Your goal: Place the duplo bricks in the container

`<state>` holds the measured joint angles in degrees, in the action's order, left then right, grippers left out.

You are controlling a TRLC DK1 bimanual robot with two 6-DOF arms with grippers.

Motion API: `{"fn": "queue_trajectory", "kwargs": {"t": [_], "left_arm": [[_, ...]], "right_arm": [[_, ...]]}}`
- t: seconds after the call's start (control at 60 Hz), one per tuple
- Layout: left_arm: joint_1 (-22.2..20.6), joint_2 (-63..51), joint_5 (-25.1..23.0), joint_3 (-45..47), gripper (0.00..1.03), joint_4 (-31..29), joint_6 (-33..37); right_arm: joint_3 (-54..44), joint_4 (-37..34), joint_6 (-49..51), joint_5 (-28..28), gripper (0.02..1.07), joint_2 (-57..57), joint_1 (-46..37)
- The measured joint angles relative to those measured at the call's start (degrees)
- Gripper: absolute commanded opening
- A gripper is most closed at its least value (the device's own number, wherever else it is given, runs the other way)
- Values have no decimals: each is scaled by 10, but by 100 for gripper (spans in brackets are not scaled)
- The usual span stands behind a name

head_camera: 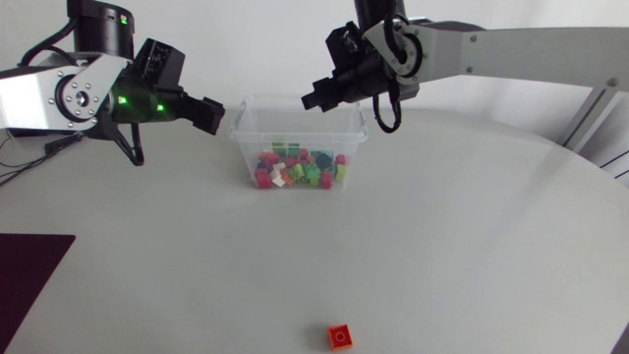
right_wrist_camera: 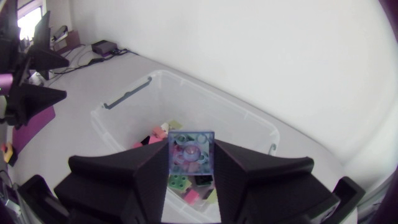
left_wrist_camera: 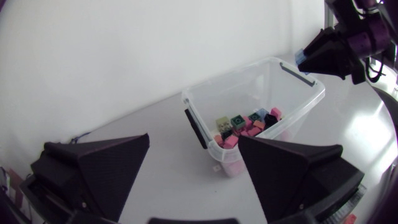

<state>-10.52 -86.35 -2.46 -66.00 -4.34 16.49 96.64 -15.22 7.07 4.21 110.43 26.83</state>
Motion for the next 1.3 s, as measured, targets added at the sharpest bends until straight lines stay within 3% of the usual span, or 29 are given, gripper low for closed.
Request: {"fn": "queue_trajectory", "kwargs": {"t": [0.033, 0.05, 0.067, 0.1, 0.133, 0.183, 0.417, 0.717, 1.083, 1.3], "left_arm": [[2, 9, 0, 7, 99, 0, 0], [2, 12, 0, 9, 99, 0, 0], [3, 17, 0, 13, 99, 0, 0], [4, 31, 0, 24, 99, 1, 0], [4, 40, 0, 30, 99, 1, 0], [8, 52, 0, 37, 99, 2, 0], [27, 118, 0, 106, 99, 45, -5], [37, 198, 4, 189, 99, 69, -46], [37, 294, 43, 302, 99, 121, -64], [37, 358, 71, 341, 99, 127, -64]], "right_arm": [[9, 3, -1, 0, 41, 12, 0], [13, 4, -3, -1, 50, 17, 0], [17, 5, -3, -2, 66, 21, 0], [30, 5, -3, -12, 81, 39, 1], [34, 5, -3, -18, 93, 47, 1], [35, 6, -5, -26, 102, 55, 1], [11, 9, -3, -36, 103, 35, 1], [-160, -52, 6, -40, 102, -177, 16], [-344, -103, 101, 48, 102, -293, 56], [-395, -181, 210, 80, 102, -315, 115]]}}
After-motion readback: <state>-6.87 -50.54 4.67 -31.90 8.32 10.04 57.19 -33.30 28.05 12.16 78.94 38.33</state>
